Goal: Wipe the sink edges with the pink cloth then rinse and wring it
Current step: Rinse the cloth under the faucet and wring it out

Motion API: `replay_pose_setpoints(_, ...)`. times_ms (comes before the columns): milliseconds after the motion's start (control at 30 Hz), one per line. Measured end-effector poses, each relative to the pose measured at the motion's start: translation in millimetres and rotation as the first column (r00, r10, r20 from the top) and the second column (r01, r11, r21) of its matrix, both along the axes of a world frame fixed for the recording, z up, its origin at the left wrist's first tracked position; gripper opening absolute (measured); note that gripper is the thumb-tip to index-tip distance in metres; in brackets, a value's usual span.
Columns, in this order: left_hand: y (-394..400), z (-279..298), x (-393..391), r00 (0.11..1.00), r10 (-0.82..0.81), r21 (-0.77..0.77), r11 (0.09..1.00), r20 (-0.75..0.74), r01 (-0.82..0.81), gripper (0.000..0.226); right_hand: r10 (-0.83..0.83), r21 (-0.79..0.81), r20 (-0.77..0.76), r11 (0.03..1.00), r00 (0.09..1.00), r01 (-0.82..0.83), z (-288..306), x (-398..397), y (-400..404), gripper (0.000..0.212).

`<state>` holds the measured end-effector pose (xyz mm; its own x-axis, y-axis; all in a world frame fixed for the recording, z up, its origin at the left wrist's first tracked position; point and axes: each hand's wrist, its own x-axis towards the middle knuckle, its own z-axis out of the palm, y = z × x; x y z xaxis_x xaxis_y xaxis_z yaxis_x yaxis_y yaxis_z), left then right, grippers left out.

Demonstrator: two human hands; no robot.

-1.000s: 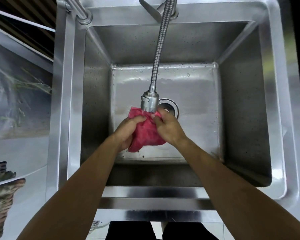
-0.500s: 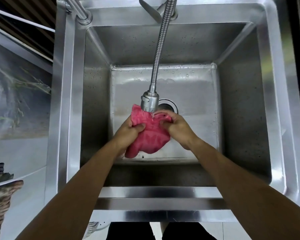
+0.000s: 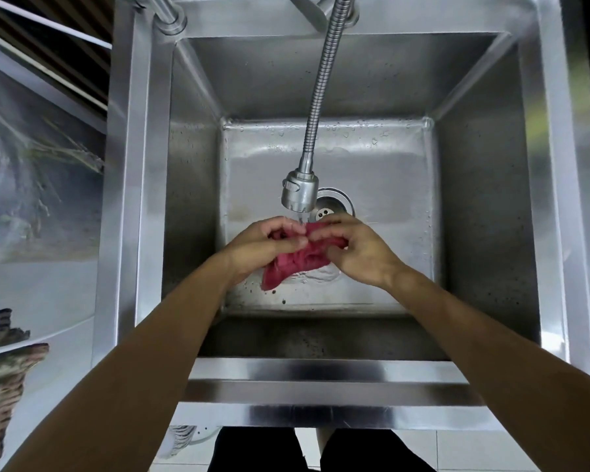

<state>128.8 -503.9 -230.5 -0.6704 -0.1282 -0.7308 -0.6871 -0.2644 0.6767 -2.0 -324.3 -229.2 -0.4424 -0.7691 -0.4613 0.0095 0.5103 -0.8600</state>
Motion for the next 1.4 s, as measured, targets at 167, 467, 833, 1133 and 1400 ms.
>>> replay_pose_setpoints(167, -9, 0, -2, 0.988, 0.148, 0.018, 0.989, -0.045, -0.148, 0.045, -0.274, -0.094, 0.308, 0.944, 0.911, 0.316, -5, -1, -6, 0.048)
replay_pose_setpoints(467, -12, -1, -3, 0.990, 0.139, 0.134, 0.982, -0.009, -0.136, 0.029, -0.239, 0.014, 0.379, 0.967, 0.894, 0.253, -11, -7, -16, 0.019)
replay_pose_setpoints(833, -22, 20, -10, 0.998, -0.016, -0.323, 0.946, 0.065, 0.036, 0.022, -0.127, 0.019, 0.200, 0.992, 0.972, 0.126, 14, 5, -26, 0.027)
replay_pose_setpoints(1133, -43, 88, -45, 0.973, -0.024, -0.588, 0.800, -0.229, -0.119, 0.014, 0.089, 0.036, -0.196, 0.996, 0.977, -0.084, 98, -52, 20, 0.036)
replay_pose_setpoints(1400, -47, 118, -133, 0.924, 0.242, -0.442, 0.822, -0.297, -0.358, 0.012, 0.127, -0.162, -0.088, 0.977, 0.988, -0.140, 157, -92, -1, 0.026)
